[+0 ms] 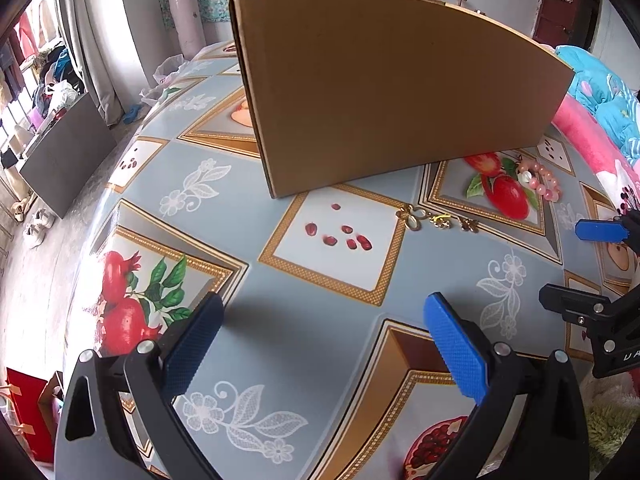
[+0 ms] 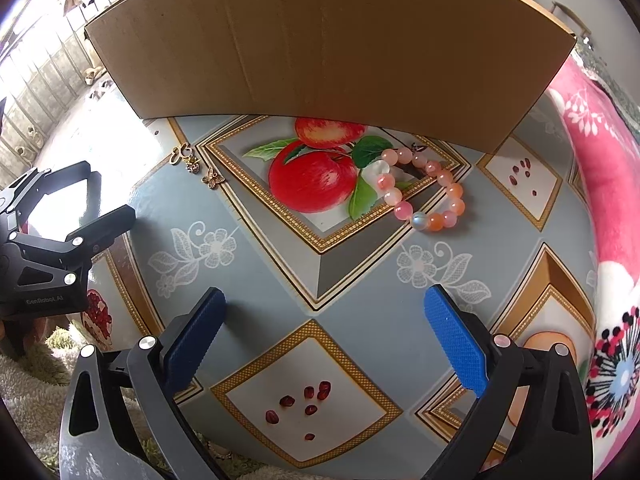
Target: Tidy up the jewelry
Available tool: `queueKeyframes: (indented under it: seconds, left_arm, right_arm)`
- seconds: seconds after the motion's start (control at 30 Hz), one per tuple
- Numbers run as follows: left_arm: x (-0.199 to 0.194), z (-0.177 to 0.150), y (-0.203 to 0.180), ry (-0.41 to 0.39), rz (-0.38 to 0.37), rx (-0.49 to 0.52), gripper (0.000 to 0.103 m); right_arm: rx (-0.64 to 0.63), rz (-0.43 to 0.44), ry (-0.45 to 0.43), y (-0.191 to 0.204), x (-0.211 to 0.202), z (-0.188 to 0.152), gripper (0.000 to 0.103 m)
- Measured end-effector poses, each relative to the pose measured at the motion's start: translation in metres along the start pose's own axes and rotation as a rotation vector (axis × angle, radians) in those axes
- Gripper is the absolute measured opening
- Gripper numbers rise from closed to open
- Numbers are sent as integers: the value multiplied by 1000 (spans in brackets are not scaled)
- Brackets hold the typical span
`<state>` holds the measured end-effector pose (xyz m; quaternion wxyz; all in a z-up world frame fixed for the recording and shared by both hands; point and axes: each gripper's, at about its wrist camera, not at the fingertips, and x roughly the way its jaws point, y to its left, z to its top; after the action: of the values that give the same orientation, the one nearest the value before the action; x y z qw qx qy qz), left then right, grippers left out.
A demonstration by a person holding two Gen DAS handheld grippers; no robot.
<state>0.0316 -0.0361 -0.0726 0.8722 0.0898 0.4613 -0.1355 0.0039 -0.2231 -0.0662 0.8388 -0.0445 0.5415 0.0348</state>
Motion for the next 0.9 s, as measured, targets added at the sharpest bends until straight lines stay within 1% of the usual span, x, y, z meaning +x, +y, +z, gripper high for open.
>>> queueKeyframes:
  seconds: [0.4,0.63,0.9]
  left_arm:
    - [1,2,0,18,2,-6,98]
    - [2,3,0,24,2,-5,98]
    - [2,3,0,23,3,-6,98]
  right_arm:
    - [8,-3,1,-1,1,1,95]
    - [23,-9,-28,-2,1,-2,95]
    - [27,-11,-32,-4,2,-1,96]
